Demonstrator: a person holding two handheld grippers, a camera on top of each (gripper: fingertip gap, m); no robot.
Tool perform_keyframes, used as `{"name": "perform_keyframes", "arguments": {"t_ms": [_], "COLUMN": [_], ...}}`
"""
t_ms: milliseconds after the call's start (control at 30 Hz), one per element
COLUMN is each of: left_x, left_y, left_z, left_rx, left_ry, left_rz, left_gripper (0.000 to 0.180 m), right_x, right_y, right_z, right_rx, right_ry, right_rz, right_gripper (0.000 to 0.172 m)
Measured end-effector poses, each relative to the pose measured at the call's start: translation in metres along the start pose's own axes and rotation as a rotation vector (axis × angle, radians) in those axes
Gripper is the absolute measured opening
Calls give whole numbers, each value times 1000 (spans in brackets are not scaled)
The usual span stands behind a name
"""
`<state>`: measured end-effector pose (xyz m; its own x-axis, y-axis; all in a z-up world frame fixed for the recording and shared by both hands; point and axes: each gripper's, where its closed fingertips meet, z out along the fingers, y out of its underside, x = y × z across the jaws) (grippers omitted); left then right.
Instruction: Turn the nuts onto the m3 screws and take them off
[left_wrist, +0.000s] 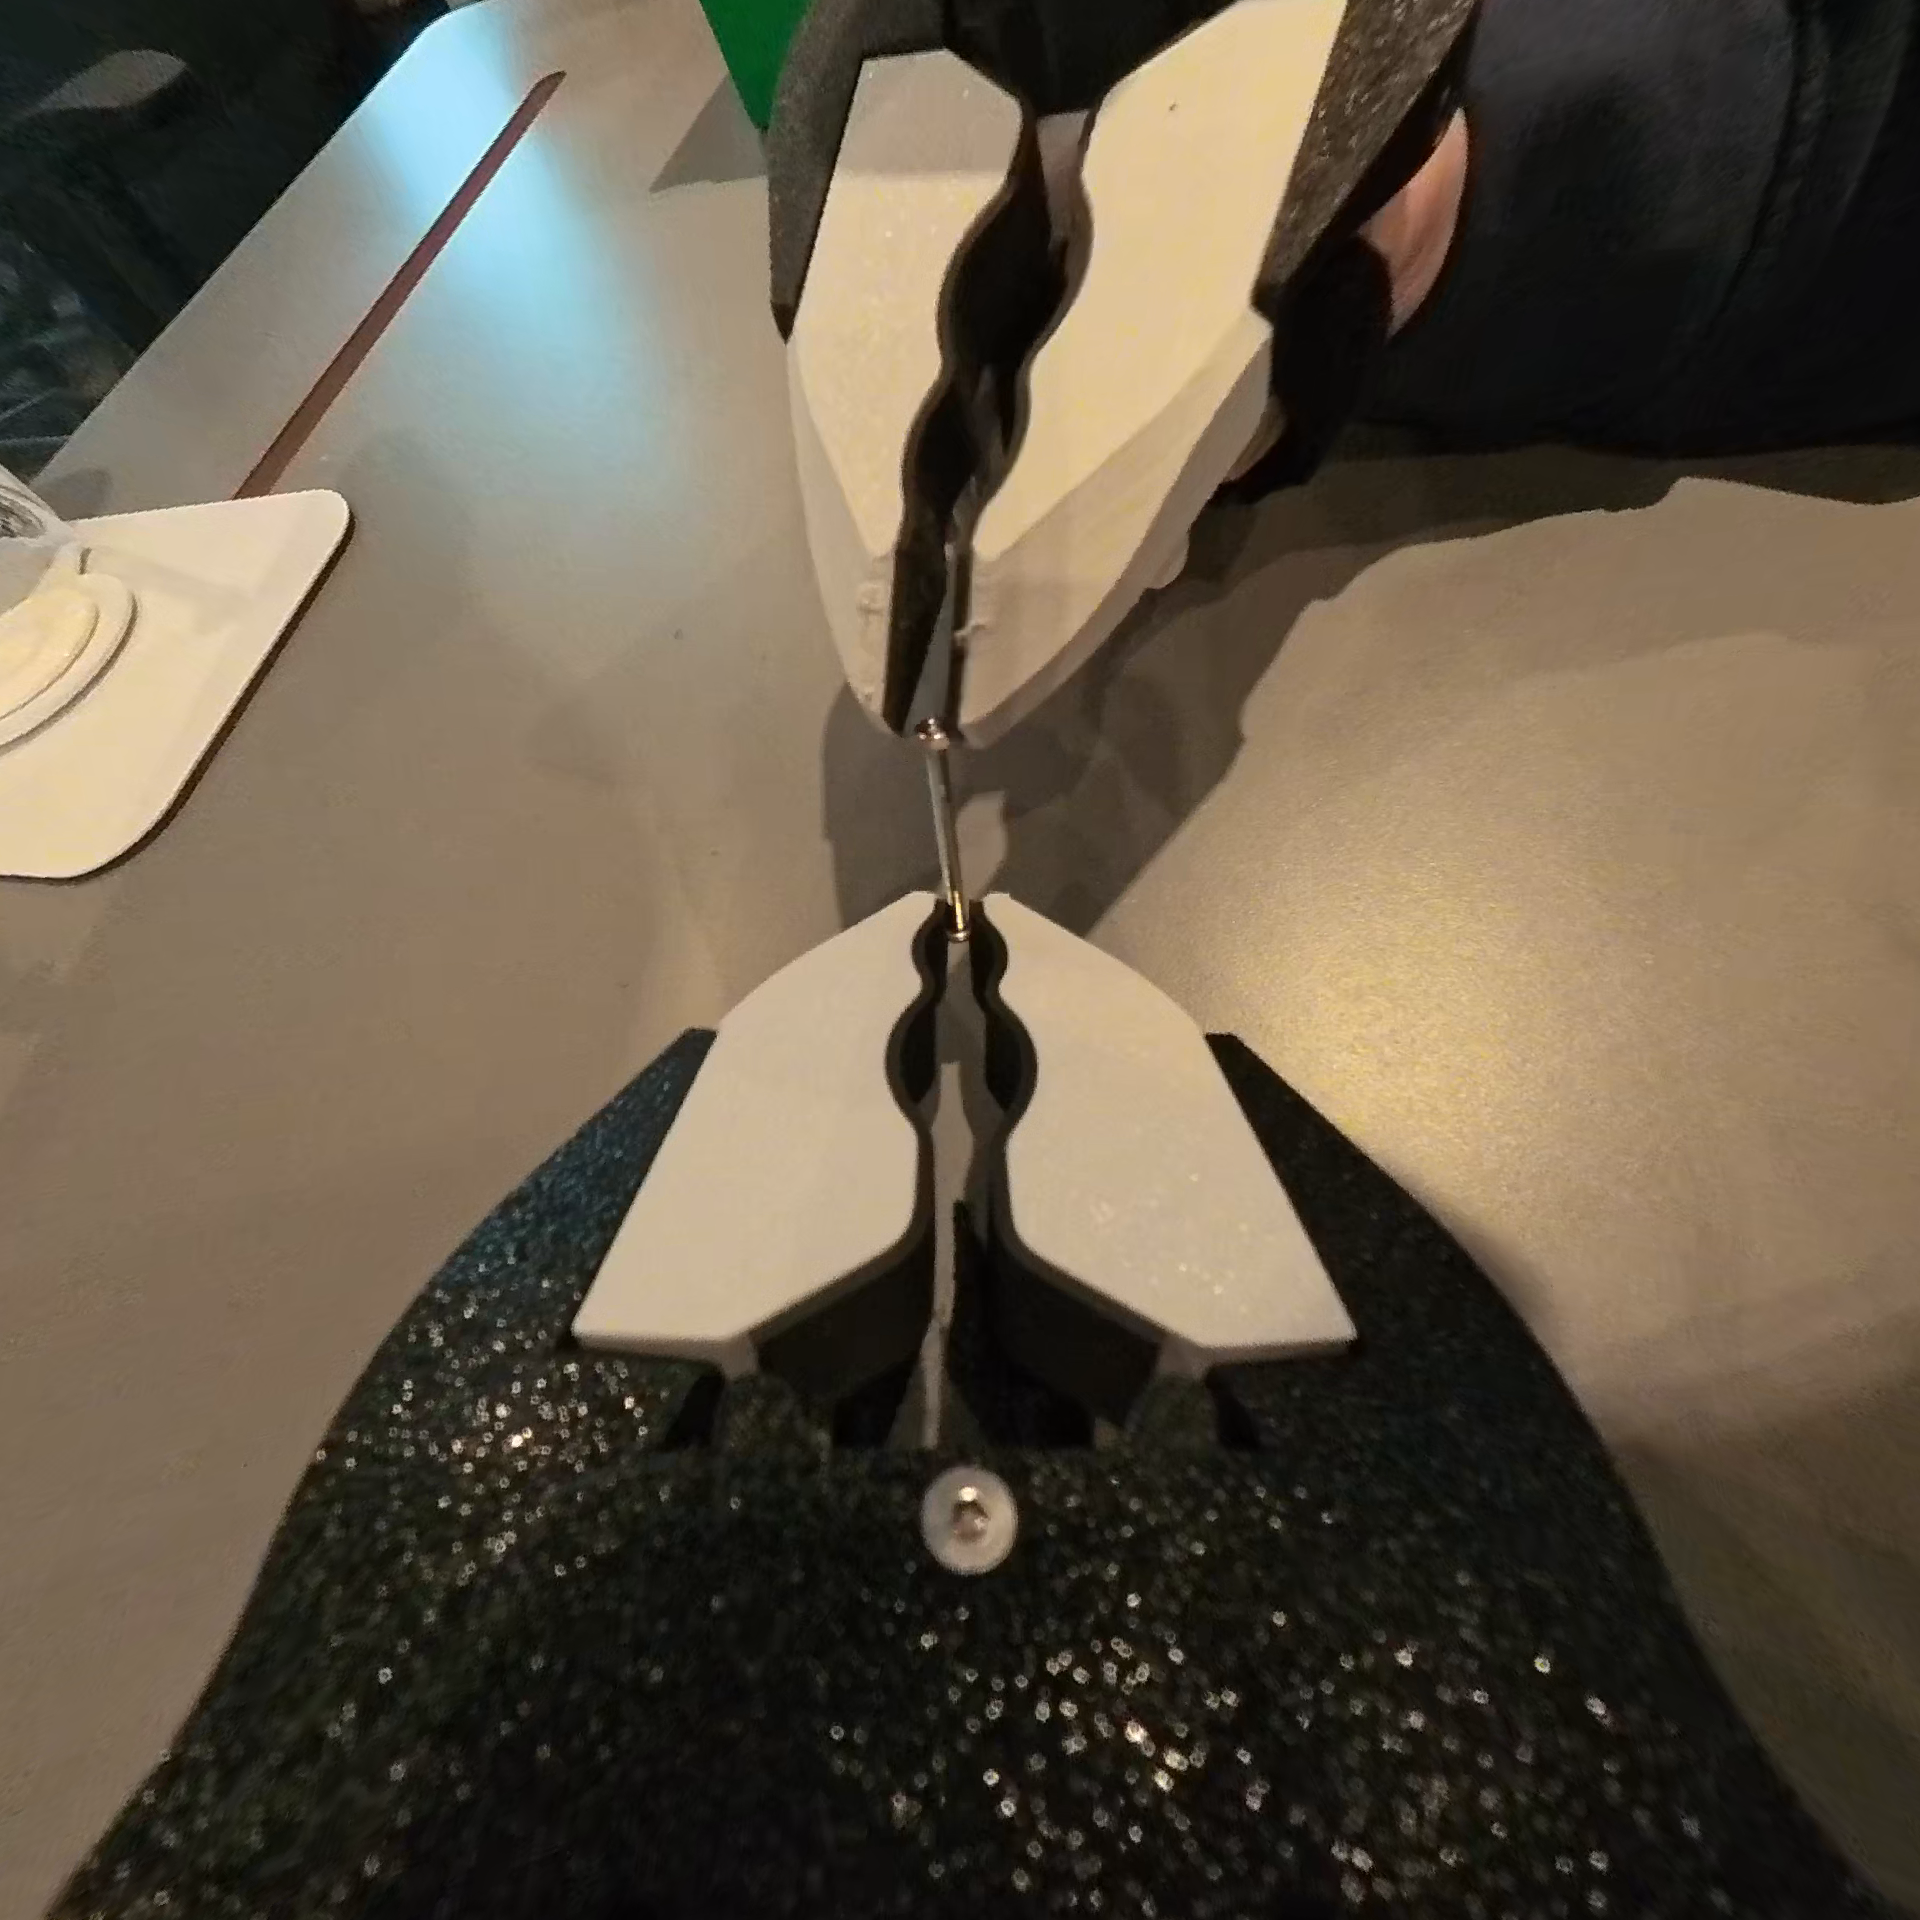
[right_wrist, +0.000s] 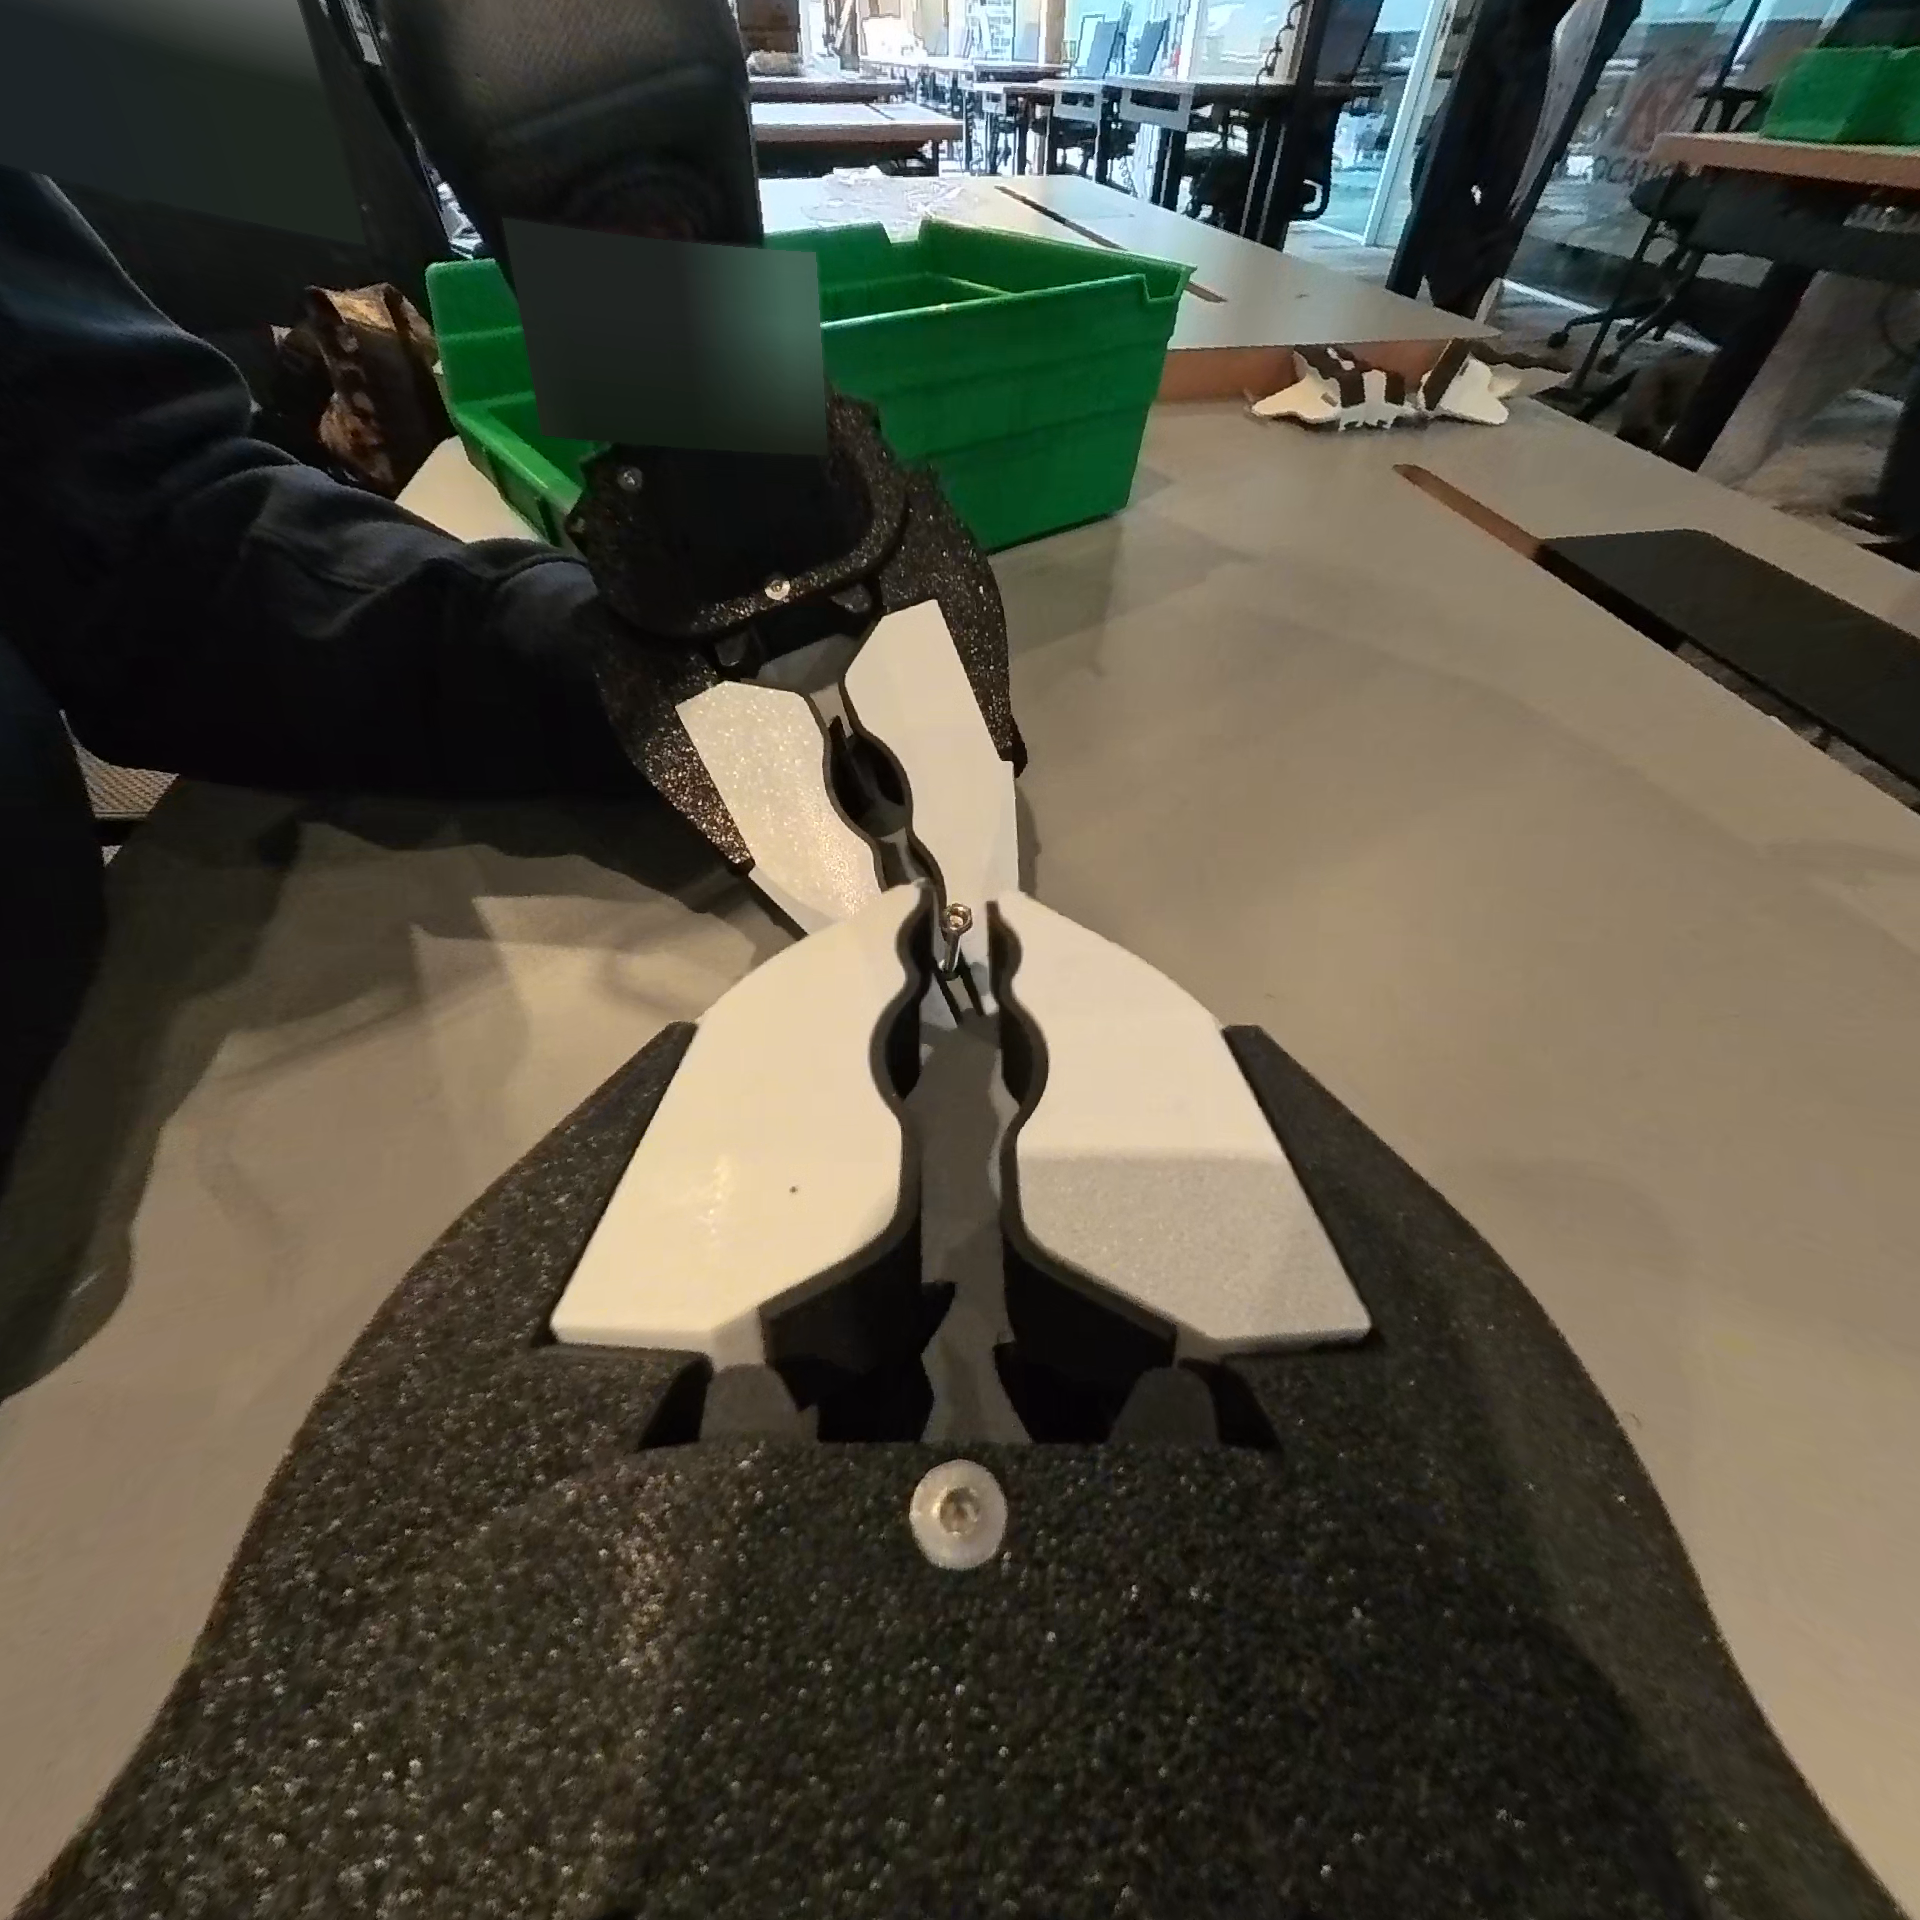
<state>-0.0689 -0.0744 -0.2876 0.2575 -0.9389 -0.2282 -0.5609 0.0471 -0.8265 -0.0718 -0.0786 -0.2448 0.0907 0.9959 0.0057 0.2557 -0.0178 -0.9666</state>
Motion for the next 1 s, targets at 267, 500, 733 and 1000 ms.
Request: {"name": "perform_keyframes", "arguments": {"t_ms": [267,500,733,1000], "left_x": [-1,-7,-12,-11], "left_y": [-4,-7,-8,-8], "left_z": [-3,-8,-10,-10], "left_rx": [35,77,91,92], "left_ry": [13,24,32,48], "left_rz": [-26,-108,-169,-173], "left_gripper": [3,3,3,3], "right_x": [4,6,6,3], "right_y": [-13,-26,-22,-16], "right_z": [-7,-12,-4,3], "right_rx": [116,221,180,114], "right_ry": [24,50,55,37], "right_rz": [19,42,52,40], "right_gripper": [26,23,20,17]}}
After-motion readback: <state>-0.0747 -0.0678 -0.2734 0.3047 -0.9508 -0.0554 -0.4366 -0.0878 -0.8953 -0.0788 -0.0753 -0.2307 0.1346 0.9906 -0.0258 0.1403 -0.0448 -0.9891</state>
